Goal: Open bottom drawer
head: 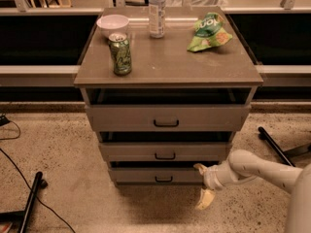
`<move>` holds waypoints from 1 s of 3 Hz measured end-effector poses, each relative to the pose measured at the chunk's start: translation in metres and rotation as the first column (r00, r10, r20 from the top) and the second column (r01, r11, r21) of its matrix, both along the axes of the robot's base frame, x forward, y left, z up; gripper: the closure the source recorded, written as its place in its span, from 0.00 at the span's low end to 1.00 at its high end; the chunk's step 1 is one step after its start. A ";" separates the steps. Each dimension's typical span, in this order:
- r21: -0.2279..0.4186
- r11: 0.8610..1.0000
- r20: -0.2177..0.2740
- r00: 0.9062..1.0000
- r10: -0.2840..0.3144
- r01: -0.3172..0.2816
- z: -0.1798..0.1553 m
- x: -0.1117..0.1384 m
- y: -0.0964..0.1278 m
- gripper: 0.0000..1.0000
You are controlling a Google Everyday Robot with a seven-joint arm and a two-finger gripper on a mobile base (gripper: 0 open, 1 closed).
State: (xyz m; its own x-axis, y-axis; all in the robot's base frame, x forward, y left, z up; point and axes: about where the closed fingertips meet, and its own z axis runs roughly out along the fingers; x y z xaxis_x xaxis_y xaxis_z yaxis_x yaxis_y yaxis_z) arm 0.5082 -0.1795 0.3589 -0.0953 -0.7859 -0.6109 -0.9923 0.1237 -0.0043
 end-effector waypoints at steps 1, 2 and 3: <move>-0.007 1.000 0.005 1.000 0.007 -0.007 -0.050 -0.003 -0.018 0.00; -0.008 1.000 0.005 1.000 0.007 -0.007 -0.050 -0.003 -0.018 0.00; -0.011 1.000 0.118 0.993 0.000 0.001 -0.071 0.013 -0.023 0.00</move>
Offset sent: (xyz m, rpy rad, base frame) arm -0.0022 -0.0174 -0.0408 -0.0109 -0.0062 0.0050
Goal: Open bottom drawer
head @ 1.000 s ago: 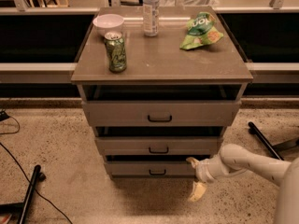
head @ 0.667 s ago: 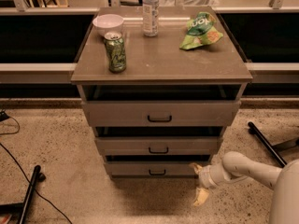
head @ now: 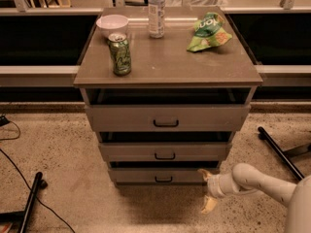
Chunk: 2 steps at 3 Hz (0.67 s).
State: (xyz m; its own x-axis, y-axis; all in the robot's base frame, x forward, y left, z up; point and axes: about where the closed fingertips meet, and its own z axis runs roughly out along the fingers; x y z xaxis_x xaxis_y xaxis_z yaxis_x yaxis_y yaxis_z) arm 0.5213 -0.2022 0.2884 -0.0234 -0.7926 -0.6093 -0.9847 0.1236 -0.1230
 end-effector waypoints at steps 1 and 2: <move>-0.010 1.000 0.102 0.995 0.024 -0.023 -0.032 0.024 -0.004 0.00; -0.017 0.999 0.131 0.991 0.039 -0.038 -0.060 0.045 -0.010 0.00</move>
Offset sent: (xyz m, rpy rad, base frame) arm 0.0767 -0.0256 -0.0898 -0.0274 -0.1705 0.0518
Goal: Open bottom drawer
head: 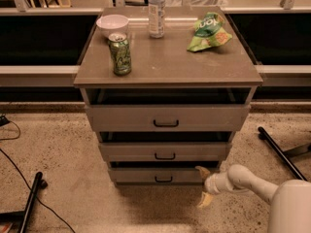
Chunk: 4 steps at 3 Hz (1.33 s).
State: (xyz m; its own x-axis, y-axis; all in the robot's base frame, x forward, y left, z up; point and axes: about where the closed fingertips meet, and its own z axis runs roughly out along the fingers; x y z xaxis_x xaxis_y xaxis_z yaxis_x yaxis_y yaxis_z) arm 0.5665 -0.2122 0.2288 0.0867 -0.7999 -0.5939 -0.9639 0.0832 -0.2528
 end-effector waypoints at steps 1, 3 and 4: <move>-0.001 1.000 0.012 1.000 0.015 -0.015 -0.013 0.023 0.000 0.00; 0.052 0.998 0.019 0.999 -0.030 0.029 -0.030 0.057 -0.003 0.15; 0.056 0.997 0.018 0.998 -0.058 0.057 -0.035 0.064 -0.006 0.25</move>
Offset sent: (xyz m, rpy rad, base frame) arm 0.0746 -0.0059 -0.0305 0.0536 -0.0255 -0.0094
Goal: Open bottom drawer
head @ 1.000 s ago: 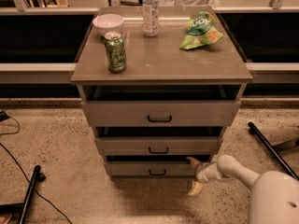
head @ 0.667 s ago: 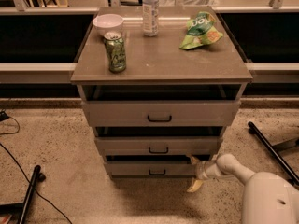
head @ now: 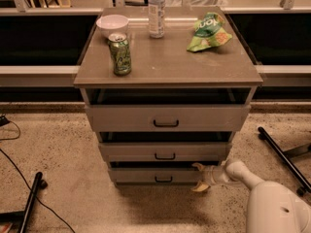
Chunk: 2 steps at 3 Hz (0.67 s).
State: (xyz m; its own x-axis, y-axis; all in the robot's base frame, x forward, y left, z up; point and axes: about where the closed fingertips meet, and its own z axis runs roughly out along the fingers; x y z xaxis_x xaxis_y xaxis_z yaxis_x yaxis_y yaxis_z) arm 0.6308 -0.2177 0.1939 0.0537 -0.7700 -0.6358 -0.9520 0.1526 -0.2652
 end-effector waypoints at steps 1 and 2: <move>-0.007 1.000 -0.005 1.000 -0.020 0.020 -0.005 0.003 -0.001 0.40; -0.009 1.000 -0.006 1.000 -0.021 0.021 -0.006 0.004 -0.001 0.40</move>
Offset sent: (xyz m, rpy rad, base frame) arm 0.0083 -0.0074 -0.0067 -0.0237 0.0051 -0.0387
